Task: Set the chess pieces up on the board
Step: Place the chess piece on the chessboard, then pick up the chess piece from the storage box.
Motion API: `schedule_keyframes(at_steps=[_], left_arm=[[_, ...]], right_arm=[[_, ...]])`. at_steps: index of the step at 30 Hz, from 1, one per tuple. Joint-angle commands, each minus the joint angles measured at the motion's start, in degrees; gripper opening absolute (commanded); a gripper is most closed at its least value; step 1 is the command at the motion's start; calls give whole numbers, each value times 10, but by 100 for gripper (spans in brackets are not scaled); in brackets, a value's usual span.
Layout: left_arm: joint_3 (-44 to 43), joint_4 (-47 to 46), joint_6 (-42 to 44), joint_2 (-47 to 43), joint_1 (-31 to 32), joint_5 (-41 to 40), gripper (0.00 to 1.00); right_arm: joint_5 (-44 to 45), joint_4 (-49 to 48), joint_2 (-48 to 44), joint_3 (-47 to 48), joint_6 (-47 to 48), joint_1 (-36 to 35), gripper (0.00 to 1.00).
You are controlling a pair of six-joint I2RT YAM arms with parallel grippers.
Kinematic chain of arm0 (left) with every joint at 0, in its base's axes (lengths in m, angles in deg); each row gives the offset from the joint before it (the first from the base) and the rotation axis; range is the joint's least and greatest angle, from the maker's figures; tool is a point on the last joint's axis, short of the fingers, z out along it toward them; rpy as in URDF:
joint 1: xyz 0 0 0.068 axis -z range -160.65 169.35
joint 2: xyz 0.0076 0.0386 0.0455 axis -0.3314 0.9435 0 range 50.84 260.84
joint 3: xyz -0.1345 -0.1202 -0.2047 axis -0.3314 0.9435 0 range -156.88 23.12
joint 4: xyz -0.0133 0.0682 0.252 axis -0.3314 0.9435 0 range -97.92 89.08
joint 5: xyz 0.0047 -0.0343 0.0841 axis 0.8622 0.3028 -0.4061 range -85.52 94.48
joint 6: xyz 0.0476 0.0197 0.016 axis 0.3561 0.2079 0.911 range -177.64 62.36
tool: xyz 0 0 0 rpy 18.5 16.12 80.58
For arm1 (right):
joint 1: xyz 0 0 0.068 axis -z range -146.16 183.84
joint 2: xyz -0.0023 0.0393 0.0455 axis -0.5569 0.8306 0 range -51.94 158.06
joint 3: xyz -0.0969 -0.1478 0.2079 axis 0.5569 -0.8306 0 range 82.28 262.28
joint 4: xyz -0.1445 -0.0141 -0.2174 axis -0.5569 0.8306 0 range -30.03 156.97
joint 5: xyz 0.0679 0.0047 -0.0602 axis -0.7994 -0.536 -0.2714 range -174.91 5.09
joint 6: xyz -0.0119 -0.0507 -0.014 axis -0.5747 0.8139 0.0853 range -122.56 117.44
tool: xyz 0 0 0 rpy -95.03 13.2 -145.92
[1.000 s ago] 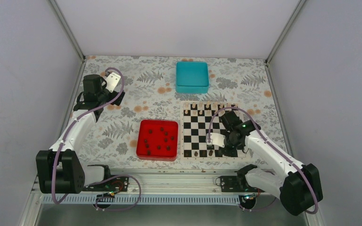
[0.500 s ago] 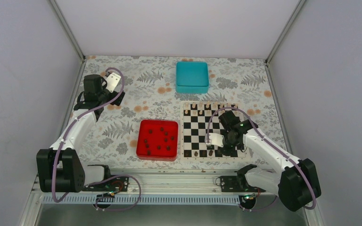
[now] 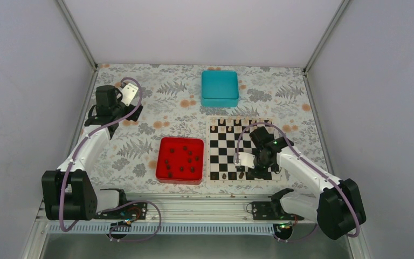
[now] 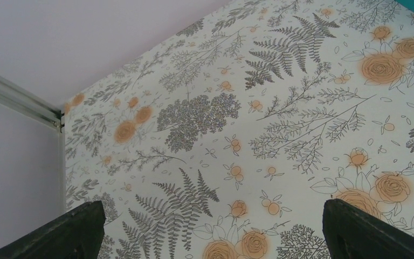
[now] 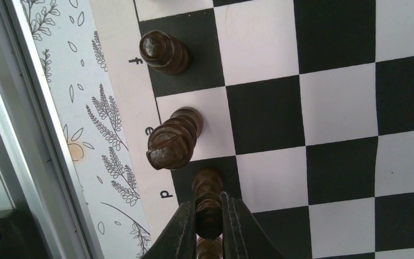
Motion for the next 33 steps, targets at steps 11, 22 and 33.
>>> schedule_keyframes(at_steps=[11,22,33], left_arm=[[-10,-8,3,5,-4,-1,100],[-7,-11,3,4,-4,-3,100],[-6,-13,2,3,-4,-1,100]], right_arm=[[3,29,-11,4,1,7,7],[16,32,-14,21,-8,7,29],[18,81,-16,155,-13,7,52]])
